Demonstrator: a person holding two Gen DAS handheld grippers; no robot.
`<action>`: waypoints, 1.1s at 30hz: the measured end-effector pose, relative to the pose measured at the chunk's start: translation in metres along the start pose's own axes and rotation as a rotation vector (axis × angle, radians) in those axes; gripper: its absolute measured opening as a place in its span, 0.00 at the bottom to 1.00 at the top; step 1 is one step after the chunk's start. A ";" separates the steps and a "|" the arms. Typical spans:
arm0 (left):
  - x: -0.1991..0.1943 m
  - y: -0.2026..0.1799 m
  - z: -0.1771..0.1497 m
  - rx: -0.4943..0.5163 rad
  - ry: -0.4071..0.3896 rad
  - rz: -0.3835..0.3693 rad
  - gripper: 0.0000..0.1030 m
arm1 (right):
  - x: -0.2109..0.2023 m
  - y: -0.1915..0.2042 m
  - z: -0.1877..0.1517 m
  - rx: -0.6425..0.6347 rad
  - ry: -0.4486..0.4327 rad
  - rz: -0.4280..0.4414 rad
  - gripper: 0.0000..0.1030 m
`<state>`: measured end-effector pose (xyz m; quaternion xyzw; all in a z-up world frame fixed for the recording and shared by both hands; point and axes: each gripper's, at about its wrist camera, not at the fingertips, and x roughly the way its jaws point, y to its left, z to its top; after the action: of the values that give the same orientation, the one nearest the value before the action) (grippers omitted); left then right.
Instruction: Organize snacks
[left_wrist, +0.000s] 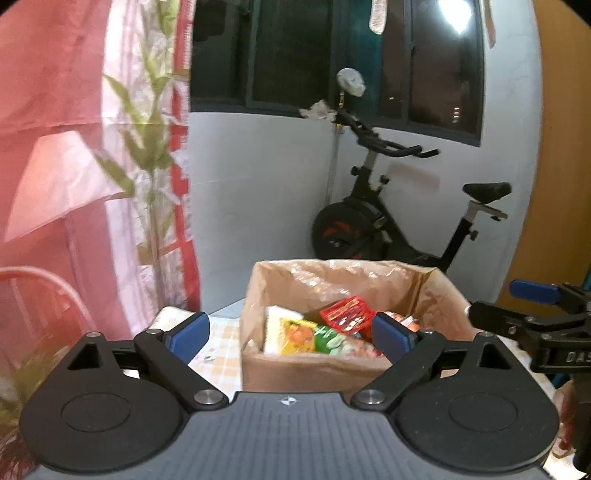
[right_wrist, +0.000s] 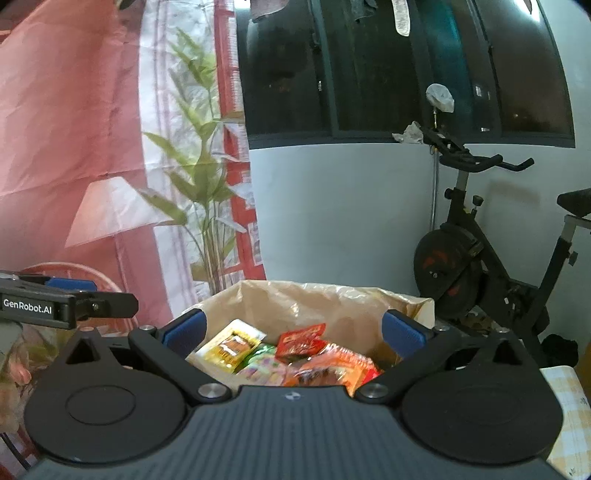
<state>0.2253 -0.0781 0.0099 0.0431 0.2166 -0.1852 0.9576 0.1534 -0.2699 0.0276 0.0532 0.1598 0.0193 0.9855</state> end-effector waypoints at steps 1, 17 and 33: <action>-0.004 0.001 -0.002 -0.009 -0.002 0.025 0.93 | -0.002 0.002 -0.001 -0.001 0.000 0.001 1.00; -0.030 0.010 0.000 -0.046 -0.041 0.098 0.93 | -0.025 0.022 0.001 -0.021 -0.012 0.008 1.00; -0.039 0.002 -0.002 -0.014 -0.074 0.119 0.92 | -0.032 0.023 0.001 -0.010 -0.011 0.005 1.00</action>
<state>0.1927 -0.0627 0.0244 0.0423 0.1795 -0.1280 0.9745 0.1226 -0.2491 0.0413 0.0489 0.1540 0.0220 0.9866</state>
